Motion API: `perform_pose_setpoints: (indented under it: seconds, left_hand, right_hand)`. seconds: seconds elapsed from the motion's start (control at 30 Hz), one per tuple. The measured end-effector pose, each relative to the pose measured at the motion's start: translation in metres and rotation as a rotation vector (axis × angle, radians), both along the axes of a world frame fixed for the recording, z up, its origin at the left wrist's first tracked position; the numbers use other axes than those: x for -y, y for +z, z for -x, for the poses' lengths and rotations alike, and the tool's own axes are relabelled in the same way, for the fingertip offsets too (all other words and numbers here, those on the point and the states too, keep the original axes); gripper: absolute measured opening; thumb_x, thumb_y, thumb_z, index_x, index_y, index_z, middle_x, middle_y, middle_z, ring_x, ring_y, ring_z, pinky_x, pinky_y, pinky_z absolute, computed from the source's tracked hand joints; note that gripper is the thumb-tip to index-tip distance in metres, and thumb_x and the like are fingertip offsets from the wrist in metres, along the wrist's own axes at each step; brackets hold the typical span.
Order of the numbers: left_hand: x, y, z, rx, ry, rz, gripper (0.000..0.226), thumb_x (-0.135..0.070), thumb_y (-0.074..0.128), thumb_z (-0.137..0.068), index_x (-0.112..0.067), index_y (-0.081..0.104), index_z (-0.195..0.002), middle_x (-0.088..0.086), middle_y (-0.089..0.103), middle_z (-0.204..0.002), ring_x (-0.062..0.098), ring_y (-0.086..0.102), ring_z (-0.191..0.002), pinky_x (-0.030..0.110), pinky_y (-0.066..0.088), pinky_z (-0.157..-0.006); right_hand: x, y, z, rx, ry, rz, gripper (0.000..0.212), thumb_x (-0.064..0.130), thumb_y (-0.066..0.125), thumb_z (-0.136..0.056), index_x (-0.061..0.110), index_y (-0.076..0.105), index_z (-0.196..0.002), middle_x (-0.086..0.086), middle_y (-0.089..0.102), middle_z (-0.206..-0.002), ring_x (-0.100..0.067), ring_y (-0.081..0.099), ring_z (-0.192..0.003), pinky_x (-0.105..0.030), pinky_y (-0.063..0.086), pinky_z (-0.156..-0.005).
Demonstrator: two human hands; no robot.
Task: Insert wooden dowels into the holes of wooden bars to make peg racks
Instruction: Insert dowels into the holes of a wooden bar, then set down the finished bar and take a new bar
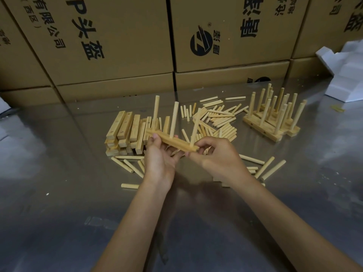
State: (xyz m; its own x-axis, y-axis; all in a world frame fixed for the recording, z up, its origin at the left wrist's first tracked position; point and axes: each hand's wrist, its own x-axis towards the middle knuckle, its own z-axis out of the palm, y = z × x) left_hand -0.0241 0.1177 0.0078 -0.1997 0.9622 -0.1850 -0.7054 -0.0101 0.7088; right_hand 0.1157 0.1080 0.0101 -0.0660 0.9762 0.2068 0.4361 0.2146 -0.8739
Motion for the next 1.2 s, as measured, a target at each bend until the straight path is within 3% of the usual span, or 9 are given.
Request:
perform_pose_setpoints:
  seconds: [0.1,0.23,0.43,0.57,0.73,0.9,1.0,1.1,1.2]
  left_hand:
    - [0.002,-0.001,-0.002,-0.050,-0.055,-0.042,0.041,-0.029,0.032,-0.109,-0.014,0.038,-0.147,0.019,0.058,-0.133,0.030,0.060,-0.122,0.042,0.061,-0.072]
    - [0.004,-0.001,-0.004,-0.195,-0.204,-0.086,0.043,-0.021,0.038,-0.108,-0.025,0.034,-0.150,0.014,0.064,-0.131,0.030,0.067,-0.114,0.048,0.057,-0.092]
    - [0.007,-0.002,-0.009,-0.344,-0.381,-0.048,0.048,-0.023,0.042,-0.106,-0.024,0.032,-0.153,0.010,0.070,-0.125,0.027,0.070,-0.108,0.045,0.059,-0.088]
    - [0.007,-0.002,-0.009,-0.413,-0.376,-0.043,0.050,-0.022,0.045,-0.105,-0.021,0.033,-0.153,0.008,0.071,-0.122,0.026,0.071,-0.106,0.043,0.060,-0.087]
    - [0.006,-0.004,-0.006,-0.440,-0.372,-0.054,0.050,-0.012,0.047,-0.103,-0.022,0.035,-0.151,0.008,0.073,-0.118,0.026,0.072,-0.104,0.042,0.060,-0.085]
    - [0.002,-0.009,-0.004,-0.502,-0.347,-0.039,0.043,-0.010,0.051,-0.101,-0.025,0.045,-0.141,0.006,0.075,-0.112,0.027,0.073,-0.100,0.042,0.059,-0.082]
    - [0.001,-0.010,-0.002,-0.681,-0.253,-0.001,0.037,-0.002,0.050,-0.100,-0.023,0.057,-0.130,0.004,0.077,-0.100,0.023,0.074,-0.085,0.035,0.060,-0.073]
    - [-0.002,-0.010,0.003,-0.985,-0.058,-0.037,0.033,-0.003,0.045,-0.100,-0.021,0.066,-0.118,-0.001,0.074,-0.094,0.005,0.068,-0.075,0.028,0.060,-0.071]
    - [-0.006,-0.013,0.018,-1.453,0.221,-0.143,0.030,-0.008,0.047,-0.098,-0.018,0.067,-0.119,-0.002,0.069,-0.112,0.004,0.062,-0.103,0.023,0.049,-0.089]
  right_hand:
    - [-0.007,0.000,-0.008,0.025,-0.049,-0.015,0.016,0.039,0.080,-0.078,0.024,0.074,-0.080,0.014,0.057,-0.067,0.001,0.046,-0.053,-0.014,0.031,-0.050]
    - [-0.020,0.003,-0.031,0.009,-0.183,-0.079,0.021,0.036,0.084,-0.076,0.025,0.078,-0.092,0.013,0.062,-0.082,-0.004,0.054,-0.084,-0.023,0.036,-0.072]
    - [-0.043,-0.001,-0.086,-0.100,-0.504,0.013,0.029,0.036,0.084,-0.074,0.021,0.079,-0.099,0.027,0.059,-0.072,0.006,0.053,-0.073,-0.019,0.040,-0.066]
    - [-0.048,-0.011,-0.116,-0.009,-0.737,0.056,0.025,0.034,0.082,-0.077,0.021,0.079,-0.098,0.005,0.073,-0.088,-0.016,0.063,-0.090,-0.028,0.046,-0.078]
    - [-0.052,-0.022,-0.123,0.144,-0.819,0.186,0.027,0.036,0.079,-0.079,0.022,0.077,-0.101,-0.008,0.070,-0.107,-0.030,0.062,-0.108,-0.042,0.053,-0.089]
    - [-0.051,-0.022,-0.121,0.219,-0.790,0.183,0.017,0.027,0.073,-0.081,0.018,0.066,-0.094,-0.009,0.067,-0.104,-0.032,0.060,-0.106,-0.038,0.045,-0.080]
    - [-0.048,-0.017,-0.123,0.242,-0.780,0.218,0.035,0.030,0.074,-0.081,0.012,0.057,-0.106,-0.007,0.061,-0.099,-0.031,0.059,-0.098,-0.036,0.041,-0.074]
    - [-0.045,-0.009,-0.121,0.284,-0.802,0.165,0.013,0.026,0.071,-0.080,0.015,0.065,-0.079,-0.001,0.061,-0.075,-0.026,0.059,-0.076,-0.033,0.039,-0.069]
    - [-0.042,-0.001,-0.108,0.299,-0.762,0.104,0.016,0.022,0.066,-0.079,0.015,0.065,-0.065,0.003,0.057,-0.062,-0.015,0.048,-0.058,-0.029,0.034,-0.065]
